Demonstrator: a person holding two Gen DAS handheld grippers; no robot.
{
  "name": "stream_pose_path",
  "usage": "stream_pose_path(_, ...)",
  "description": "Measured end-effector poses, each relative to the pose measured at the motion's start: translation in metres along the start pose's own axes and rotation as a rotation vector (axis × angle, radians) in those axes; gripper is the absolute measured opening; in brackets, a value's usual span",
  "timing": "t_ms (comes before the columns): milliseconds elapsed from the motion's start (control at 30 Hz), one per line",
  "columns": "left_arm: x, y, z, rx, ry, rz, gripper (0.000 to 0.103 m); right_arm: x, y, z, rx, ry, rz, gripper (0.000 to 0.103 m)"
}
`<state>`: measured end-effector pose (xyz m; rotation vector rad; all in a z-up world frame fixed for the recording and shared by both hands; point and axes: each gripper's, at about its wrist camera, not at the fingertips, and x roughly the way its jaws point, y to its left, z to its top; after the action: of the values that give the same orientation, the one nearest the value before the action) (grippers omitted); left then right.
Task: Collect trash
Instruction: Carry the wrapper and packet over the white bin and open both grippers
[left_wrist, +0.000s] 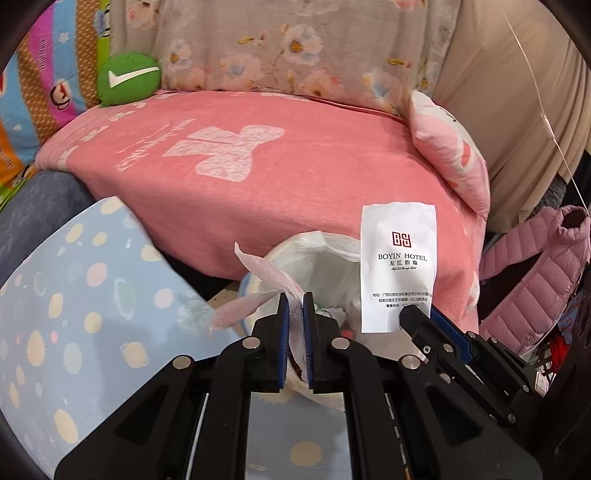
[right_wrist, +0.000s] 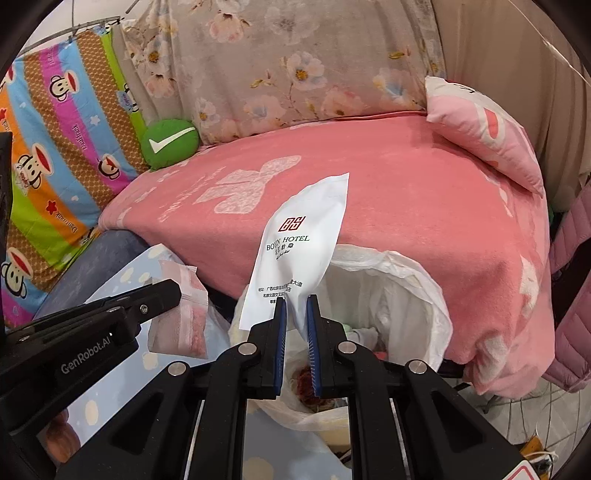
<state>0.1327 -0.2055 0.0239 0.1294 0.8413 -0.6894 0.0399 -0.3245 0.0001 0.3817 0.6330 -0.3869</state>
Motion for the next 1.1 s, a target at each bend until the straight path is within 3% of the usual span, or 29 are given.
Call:
stream_pose_path(167, 0.010, -0.018, 0.003, -0.002, -0.001, -0.060, 0.011, -0.002, -0.023, -0.003, 0.028, 0.005, -0.027, 0.011)
stream_pose_path(200, 0.010, -0.019, 0.003, -0.010, -0.008, -0.056, 0.027, -0.002, -0.026, -0.004, 0.030, 0.006, -0.030, 0.011)
stream_pose_path(233, 0.011, -0.020, 0.004, -0.018, -0.015, -0.038, 0.049, -0.001, -0.028, -0.004, 0.031, 0.009, -0.033, 0.011)
stream_pose_path(300, 0.009, -0.019, 0.004, -0.030, -0.039, 0.004, 0.060, 0.000, -0.030, -0.006, 0.032, 0.012, -0.035, 0.011)
stream_pose_path(900, 0.004, 0.016, -0.006, -0.046, -0.041, 0.135, 0.060, 0.021, -0.004, -0.001, -0.035, 0.048, -0.009, 0.013)
stream_pose_path(1000, 0.002, 0.021, -0.009, -0.052, -0.043, 0.141, 0.062, 0.026, 0.003, 0.001, -0.060, 0.054, -0.012, 0.017)
stream_pose_path(1067, 0.000, 0.025, -0.011, -0.059, -0.046, 0.153, 0.069, 0.028, 0.007, 0.001, -0.077, 0.055, -0.016, 0.021)
stream_pose_path(1100, -0.001, 0.026, -0.012, -0.063, -0.051, 0.161, 0.072, 0.029, 0.008, 0.001, -0.082, 0.055, -0.022, 0.030)
